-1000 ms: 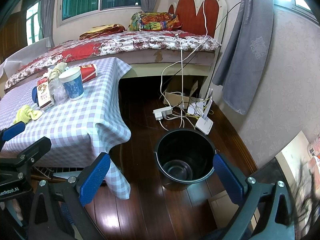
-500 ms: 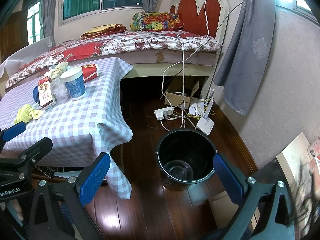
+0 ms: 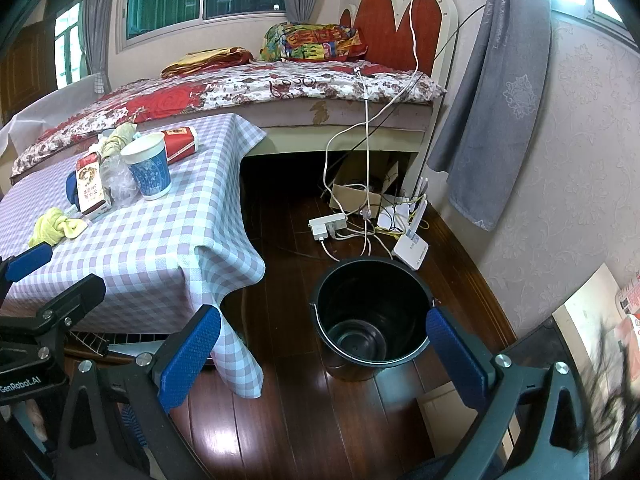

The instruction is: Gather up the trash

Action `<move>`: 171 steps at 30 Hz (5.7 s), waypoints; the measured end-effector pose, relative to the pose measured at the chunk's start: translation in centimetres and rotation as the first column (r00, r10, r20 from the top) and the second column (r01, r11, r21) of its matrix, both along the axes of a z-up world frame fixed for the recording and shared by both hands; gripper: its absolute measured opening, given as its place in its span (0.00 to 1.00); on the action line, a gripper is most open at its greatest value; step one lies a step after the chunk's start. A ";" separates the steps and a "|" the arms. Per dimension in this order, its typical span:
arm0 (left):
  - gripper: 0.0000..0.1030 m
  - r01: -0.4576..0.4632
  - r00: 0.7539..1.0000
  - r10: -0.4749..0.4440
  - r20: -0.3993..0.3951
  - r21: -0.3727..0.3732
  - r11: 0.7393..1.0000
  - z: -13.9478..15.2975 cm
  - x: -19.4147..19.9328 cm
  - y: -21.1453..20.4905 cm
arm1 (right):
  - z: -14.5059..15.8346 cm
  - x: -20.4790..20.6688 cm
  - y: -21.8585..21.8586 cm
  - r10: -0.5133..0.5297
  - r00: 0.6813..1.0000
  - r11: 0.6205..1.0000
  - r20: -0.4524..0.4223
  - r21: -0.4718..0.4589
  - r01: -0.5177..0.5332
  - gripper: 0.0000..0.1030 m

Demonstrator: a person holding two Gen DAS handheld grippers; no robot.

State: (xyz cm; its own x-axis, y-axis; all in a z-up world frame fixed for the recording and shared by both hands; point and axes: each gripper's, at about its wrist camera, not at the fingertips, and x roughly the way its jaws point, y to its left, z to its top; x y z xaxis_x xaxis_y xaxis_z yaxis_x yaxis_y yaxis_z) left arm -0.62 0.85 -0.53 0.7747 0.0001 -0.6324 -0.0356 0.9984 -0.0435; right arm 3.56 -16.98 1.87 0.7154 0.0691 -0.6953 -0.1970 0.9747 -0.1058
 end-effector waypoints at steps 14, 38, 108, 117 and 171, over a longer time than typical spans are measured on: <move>1.00 -0.001 1.000 0.001 0.001 0.000 1.000 0.0 0.0 -0.1 | 0.1 0.0 0.2 0.004 1.000 1.000 0.003 -0.001 -0.004 1.00; 1.00 -0.019 1.000 0.019 -0.007 -0.008 1.000 0.1 0.4 0.6 | -0.1 0.1 0.6 0.008 1.000 1.000 -0.005 -0.003 -0.008 1.00; 0.37 -0.135 0.987 0.142 0.077 -0.091 0.987 0.3 6.7 18.2 | -0.4 12.1 15.9 0.324 0.939 0.933 0.116 0.122 -0.337 0.60; 0.37 0.100 0.992 -0.093 0.080 -0.088 0.991 0.7 9.3 8.9 | -0.4 9.7 4.8 0.166 0.980 0.978 0.107 0.107 -0.177 0.60; 0.94 0.408 0.886 -0.405 -0.227 -0.033 0.912 -10.2 19.3 -11.9 | -16.6 14.1 -16.4 -0.217 0.951 0.973 -0.218 0.033 0.230 1.00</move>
